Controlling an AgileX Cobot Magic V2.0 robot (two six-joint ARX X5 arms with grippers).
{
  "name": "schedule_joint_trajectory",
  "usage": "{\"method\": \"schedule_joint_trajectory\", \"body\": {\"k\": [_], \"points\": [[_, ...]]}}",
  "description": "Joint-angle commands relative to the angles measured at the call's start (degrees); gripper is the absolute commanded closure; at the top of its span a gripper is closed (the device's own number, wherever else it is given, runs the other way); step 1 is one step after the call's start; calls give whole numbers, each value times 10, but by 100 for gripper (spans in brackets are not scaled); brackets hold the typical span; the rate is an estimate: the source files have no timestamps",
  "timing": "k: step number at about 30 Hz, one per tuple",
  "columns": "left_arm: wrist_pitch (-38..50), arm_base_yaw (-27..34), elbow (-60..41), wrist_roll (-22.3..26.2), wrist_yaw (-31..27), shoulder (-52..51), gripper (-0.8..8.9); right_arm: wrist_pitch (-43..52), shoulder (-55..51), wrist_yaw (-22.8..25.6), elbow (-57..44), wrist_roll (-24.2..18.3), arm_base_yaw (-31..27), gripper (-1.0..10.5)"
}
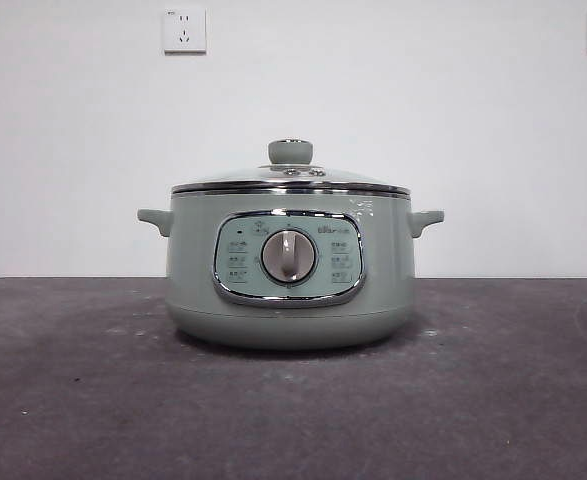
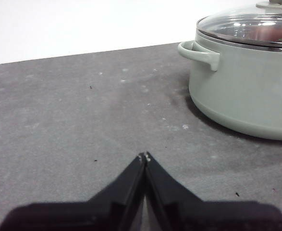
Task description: Pick up the pumpkin,open the lid,put the pumpkin in the pot,close the lid
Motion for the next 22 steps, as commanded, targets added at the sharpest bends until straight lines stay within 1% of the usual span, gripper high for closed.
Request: {"method": "schedule_joint_trajectory", "body": {"k": [1,10,11,12,14,17,20,22], "points": [[0,1,-9,-3,4,-2,817,-8,-2,2,0,5,0,946],[0,1,-9,-3,4,-2,817,-8,-2,2,0,5,0,946],[0,1,-9,-3,4,-2,817,-8,-3,3,0,0,-3,946],[0,1,-9,-3,4,-2,817,-7,-11,10,0,-30,-15,946],[1,1,-9,-3,4,-2,817,4,-28,16,0,-51,-43,946],[0,1,-9,-3,4,-1,817,65,-65,9,-8,-53,-97,946],[0,1,-9,-3,4,-1,817,128,-110,-19,-34,-55,-148,946],[0,1,-9,-3,3,-1,817,162,-142,-15,-64,-57,-177,946]]}}
